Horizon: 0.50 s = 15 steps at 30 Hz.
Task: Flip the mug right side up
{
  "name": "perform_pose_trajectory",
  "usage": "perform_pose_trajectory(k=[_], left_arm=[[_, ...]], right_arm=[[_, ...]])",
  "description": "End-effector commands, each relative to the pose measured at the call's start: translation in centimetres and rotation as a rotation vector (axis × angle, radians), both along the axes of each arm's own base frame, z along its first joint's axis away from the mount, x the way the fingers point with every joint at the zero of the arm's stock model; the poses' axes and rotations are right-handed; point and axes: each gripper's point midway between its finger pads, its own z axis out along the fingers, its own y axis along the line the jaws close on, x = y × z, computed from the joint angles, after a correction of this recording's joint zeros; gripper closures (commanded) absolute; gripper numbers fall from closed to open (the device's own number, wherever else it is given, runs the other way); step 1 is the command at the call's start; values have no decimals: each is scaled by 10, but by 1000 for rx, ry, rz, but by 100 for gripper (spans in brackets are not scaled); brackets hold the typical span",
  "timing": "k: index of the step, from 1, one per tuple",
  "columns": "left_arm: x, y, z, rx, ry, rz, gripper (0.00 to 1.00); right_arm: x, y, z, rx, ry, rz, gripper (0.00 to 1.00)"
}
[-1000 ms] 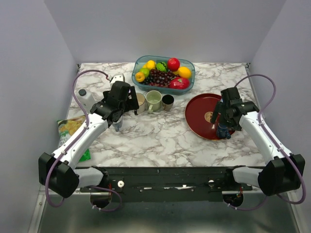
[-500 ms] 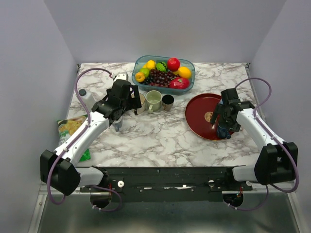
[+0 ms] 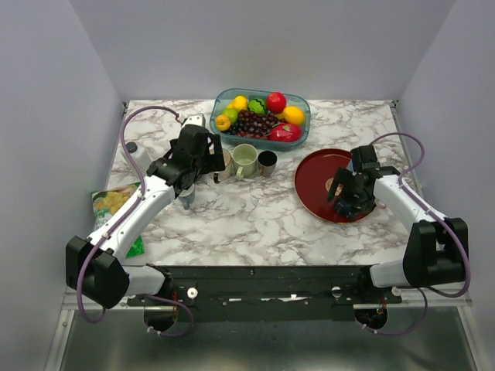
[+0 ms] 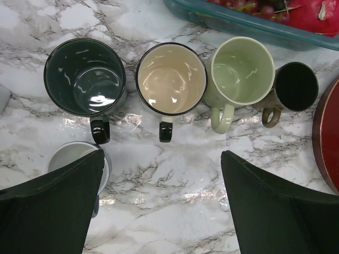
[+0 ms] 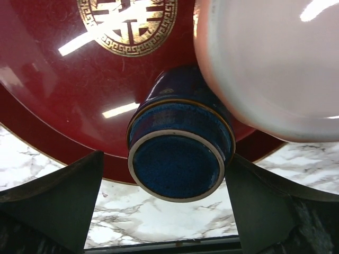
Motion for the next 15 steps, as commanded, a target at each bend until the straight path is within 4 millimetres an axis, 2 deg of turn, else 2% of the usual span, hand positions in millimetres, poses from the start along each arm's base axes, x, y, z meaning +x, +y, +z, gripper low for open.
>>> perform_pose_trajectory(k=[1,5,10,13,15], left_arm=[[6,-2,11,-12,-31,-9,1],[6,-1,9,-12,-25,-6,1],[4,-2,5,-20,-17,-8,1],[4,-4,4,-29,-12,-12,1],[3,-4,2,-32,-6,-13,1]], right_arm=[[16,21,2,125,-60,-2,1],[18,30,4,178,-86,5,2],[8,33,2,200,-97,19,2],[4,31,-2,190,-100,20,5],[6,27,-2,168,-119,16,11]])
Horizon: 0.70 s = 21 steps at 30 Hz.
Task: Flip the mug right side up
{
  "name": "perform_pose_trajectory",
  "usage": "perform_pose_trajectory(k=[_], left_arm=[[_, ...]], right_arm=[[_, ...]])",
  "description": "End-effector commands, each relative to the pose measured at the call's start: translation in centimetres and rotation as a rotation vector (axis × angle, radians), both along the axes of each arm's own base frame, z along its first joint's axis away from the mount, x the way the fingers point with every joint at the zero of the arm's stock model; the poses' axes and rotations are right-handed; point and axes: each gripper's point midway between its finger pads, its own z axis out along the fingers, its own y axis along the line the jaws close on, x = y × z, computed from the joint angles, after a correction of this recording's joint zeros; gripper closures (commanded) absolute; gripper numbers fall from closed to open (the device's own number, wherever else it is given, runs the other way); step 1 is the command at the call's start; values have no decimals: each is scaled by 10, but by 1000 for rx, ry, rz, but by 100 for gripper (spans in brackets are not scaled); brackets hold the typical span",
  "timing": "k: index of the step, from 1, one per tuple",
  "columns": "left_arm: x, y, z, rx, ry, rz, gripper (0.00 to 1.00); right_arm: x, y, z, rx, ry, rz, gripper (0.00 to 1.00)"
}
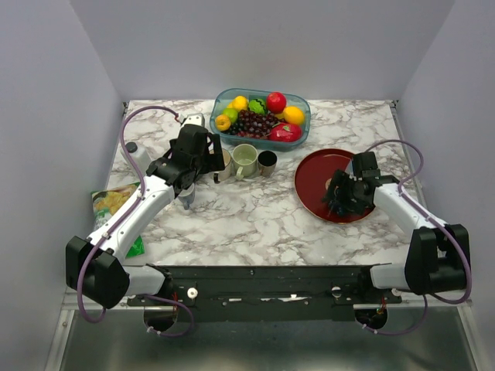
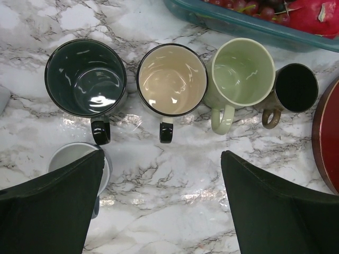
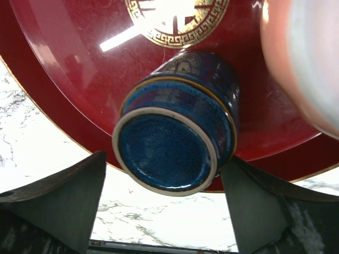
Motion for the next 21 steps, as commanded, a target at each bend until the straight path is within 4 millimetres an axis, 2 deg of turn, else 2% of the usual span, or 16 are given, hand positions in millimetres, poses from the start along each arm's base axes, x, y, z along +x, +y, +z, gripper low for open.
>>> perform_pose_trajectory(k=[1,2,4,5,11,14,21], left_arm=[[2,-5,1,-30,-5,-14,1],[2,-5,0,-29,-1,-14,1],[2,-5,0,-32,0,-12,1],[1,-4,-1,-32,1,-11,1],[-1,-8,-10,-50,28,-19,1],[-3,-8,-14,-55,37,-19,1],[-8,-9,-21,-74,54,-18,1]], right_arm=[[3,-3,4,-7,-55,-3,13],[3,-7,4,-28,-54,-13,19],[2,-11,4,-47,-53,-19,25],[3,-12,3,-60,-55,-20,33],[8,-15,5,-96,-73,-3,52],[10,-12,5,-99,-77,14,55],[16,-22,6,-183,-102,-6,55]])
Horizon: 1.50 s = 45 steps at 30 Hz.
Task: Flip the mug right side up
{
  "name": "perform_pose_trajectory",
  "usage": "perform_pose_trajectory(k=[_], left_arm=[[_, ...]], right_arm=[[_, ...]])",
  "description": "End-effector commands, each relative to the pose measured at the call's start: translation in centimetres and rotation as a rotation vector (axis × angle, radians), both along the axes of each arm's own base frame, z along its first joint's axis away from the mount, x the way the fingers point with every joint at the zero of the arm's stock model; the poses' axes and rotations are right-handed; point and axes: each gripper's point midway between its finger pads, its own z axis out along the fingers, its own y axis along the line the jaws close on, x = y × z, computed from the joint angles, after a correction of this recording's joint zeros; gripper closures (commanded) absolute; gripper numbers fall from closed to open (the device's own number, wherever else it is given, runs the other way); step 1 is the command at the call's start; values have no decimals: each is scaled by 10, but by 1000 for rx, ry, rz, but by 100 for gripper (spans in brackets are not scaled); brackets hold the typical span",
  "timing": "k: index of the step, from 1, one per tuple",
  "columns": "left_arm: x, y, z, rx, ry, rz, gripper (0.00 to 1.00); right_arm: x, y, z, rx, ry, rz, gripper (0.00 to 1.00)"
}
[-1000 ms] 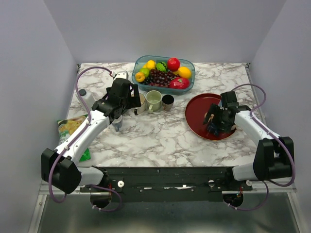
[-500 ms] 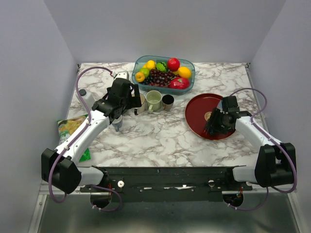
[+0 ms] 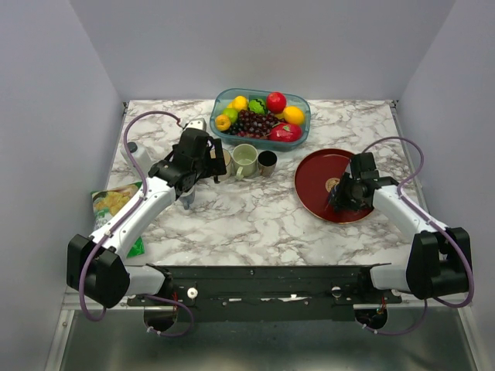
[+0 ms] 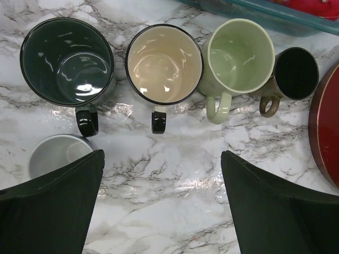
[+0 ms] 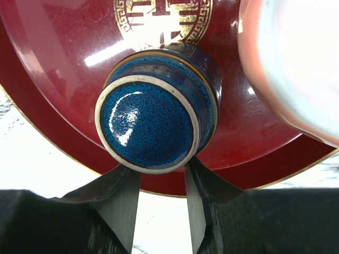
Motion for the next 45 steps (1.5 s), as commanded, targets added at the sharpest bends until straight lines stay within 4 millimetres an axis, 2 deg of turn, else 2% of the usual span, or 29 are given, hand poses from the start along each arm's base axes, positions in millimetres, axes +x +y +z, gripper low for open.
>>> perform_pose_trajectory(k=[1,4,5,8,13,17,23,31,34,37,38,40,45], left_arm=[[-2,-3,-5,-35,12,-1,1],[-3,-3,-5,-40,10,0,1],[-3,-2,-5,-39,11,1,1],[-4,-2,-6,-40,13,2,1],[-3,-2,-6,-40,13,4,1],[-3,-1,-8,-38,19,4,1],[-1,-3,-7,-43,16,1,1],[1,-1,-8,-42,18,2,1],[1,-1,-8,-42,18,2,1],[1,-1,-9,-43,21,1,1],[1,0,-9,-42,22,2,1],[1,0,-9,-44,23,1,1],[2,0,-8,-49,17,0,1]], right_arm=[[14,-10,8,-82,-62,-11,55],[17,-8,10,-116,-85,4,52],[18,-5,12,-137,-99,17,47],[19,0,14,-178,-119,37,42],[18,2,10,-205,-129,39,42],[21,4,12,-215,-143,41,52],[22,1,9,-254,-110,15,62],[22,-1,5,-281,-96,-33,64],[24,0,5,-285,-99,-41,68],[26,1,4,-286,-100,-40,81],[27,1,4,-289,-98,-41,89],[27,0,3,-292,-93,-41,98],[30,0,10,-295,-111,-45,99]])
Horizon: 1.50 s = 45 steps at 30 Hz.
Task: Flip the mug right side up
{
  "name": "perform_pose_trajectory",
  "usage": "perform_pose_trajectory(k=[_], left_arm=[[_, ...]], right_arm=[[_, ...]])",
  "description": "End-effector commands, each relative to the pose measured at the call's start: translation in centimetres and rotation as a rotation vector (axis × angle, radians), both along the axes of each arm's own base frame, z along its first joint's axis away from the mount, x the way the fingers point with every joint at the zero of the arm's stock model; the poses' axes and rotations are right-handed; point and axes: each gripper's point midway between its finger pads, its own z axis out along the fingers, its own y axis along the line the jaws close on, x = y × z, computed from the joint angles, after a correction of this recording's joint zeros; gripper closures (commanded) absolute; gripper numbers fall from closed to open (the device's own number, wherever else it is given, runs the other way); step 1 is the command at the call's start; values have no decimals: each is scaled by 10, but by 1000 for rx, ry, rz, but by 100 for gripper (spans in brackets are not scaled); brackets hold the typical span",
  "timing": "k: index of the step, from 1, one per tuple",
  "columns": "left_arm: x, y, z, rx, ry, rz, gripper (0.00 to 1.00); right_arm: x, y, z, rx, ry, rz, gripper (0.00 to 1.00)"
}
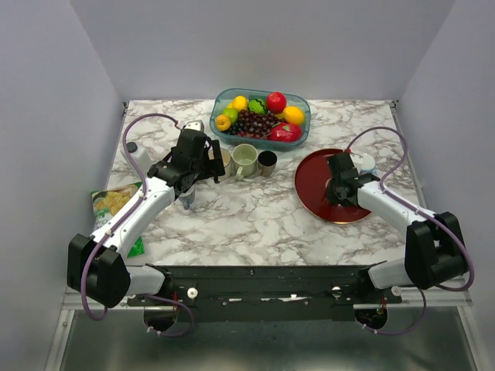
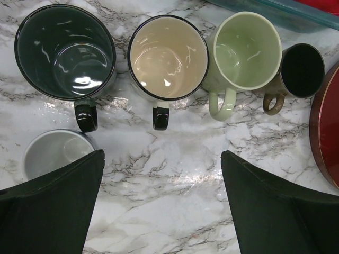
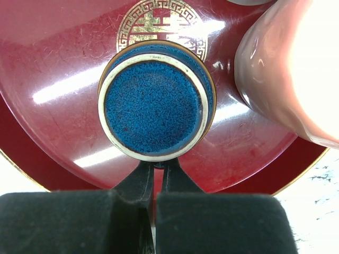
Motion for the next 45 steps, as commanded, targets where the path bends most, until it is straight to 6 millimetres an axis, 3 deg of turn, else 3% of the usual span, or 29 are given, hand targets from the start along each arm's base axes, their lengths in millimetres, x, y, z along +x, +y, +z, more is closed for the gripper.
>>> perform_pose_trajectory(k=[1,5,14,21,26,28,30,34,38,45], left_arm=[[4,-3,4,-27,-20,-11,1],[6,-9,15,-56,-56,-38,1],[6,-55,57,-243,-167,-241,1],[3,-84,90,-382,-249,-370,1],[-1,-106,112,-479,-298,-489,1],[3,-115,124,-522,-327,-518,1],[2,-123,140,-573,-340,-557,1],[6,-139,163,-693,-358,-602,1],[10,-154,184,-837,-320,-618,2],[4,-165,220,-1050,-337,-675,2]], right_arm=[[9,-3,14,-26,-43,-24,99],[20,9,46,39,-122,14,99],[48,80,157,337,-315,285,99],[44,140,221,628,-375,501,99],[42,173,258,843,-431,599,99],[38,185,265,930,-417,642,99],[37,196,284,1028,-446,683,99],[41,206,309,1132,-505,717,99],[41,212,347,1209,-587,779,99],[44,215,365,1242,-613,801,99]])
